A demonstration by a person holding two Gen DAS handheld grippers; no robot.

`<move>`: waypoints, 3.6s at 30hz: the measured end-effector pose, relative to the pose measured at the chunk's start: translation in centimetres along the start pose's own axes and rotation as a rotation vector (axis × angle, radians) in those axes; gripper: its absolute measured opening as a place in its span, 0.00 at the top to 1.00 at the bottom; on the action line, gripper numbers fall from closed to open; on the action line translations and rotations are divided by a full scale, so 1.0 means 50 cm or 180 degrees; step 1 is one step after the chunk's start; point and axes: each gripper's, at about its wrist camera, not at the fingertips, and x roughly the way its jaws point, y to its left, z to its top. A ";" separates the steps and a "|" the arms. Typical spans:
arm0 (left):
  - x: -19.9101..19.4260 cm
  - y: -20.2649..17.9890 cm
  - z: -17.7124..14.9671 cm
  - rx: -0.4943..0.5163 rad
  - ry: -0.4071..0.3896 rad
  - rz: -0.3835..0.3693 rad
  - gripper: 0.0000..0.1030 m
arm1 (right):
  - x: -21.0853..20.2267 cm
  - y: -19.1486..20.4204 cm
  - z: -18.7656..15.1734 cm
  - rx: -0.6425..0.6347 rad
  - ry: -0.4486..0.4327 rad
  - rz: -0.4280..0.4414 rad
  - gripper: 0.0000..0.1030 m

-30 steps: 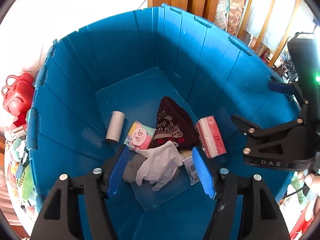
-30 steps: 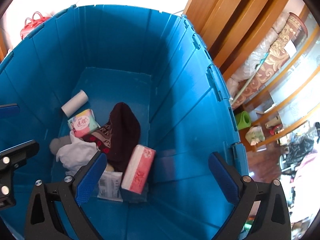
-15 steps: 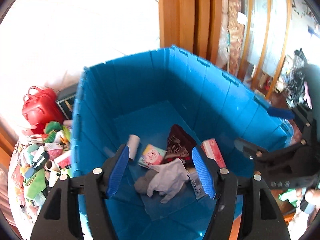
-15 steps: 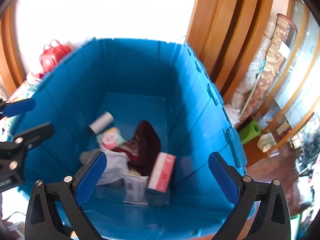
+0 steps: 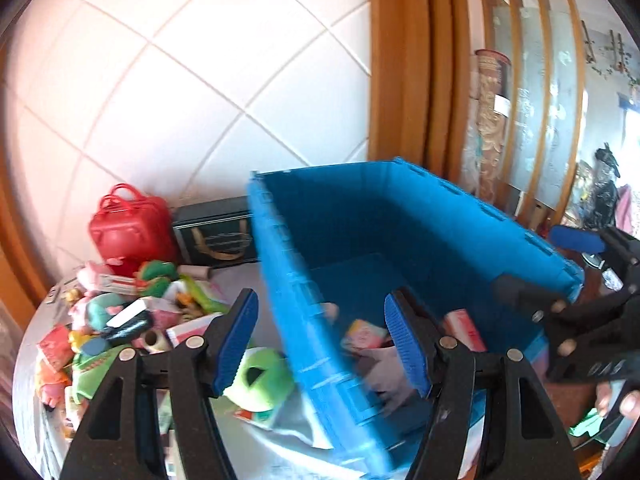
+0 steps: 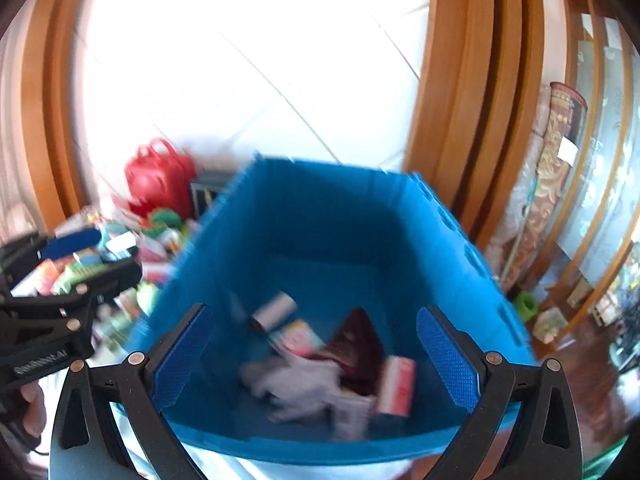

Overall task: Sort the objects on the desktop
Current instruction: 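Move both tools back from the crate to the pile, then grasp the orange-white medicine box with the left tool while the right tool grasps the green-white box, then carry both boxes over the blue crate with both tools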

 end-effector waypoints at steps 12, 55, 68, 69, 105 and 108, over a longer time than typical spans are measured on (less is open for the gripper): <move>-0.114 0.472 -0.202 -0.0455 0.0030 0.1397 0.37 | 0.022 0.326 0.005 0.0169 -0.0028 0.0537 0.00; 0.017 0.884 -0.616 -0.1720 0.1618 0.1754 0.53 | 0.434 0.658 -0.307 0.0880 0.2332 0.0641 0.23; -0.063 0.845 -0.490 -0.1655 0.1026 0.1711 0.53 | 0.370 0.575 -0.274 0.0525 0.1960 0.0359 0.24; -0.063 0.839 -0.490 -0.1621 0.1031 0.1733 0.53 | 0.381 0.575 -0.296 0.0524 0.2029 0.0347 0.24; -0.019 0.345 -0.054 -0.0621 0.0035 0.0194 0.53 | -0.076 0.189 0.042 0.0456 0.0004 -0.0445 0.24; 0.024 0.215 -0.001 -0.0453 0.0021 -0.0080 0.53 | -0.075 0.083 0.025 0.0429 0.0098 -0.0733 0.24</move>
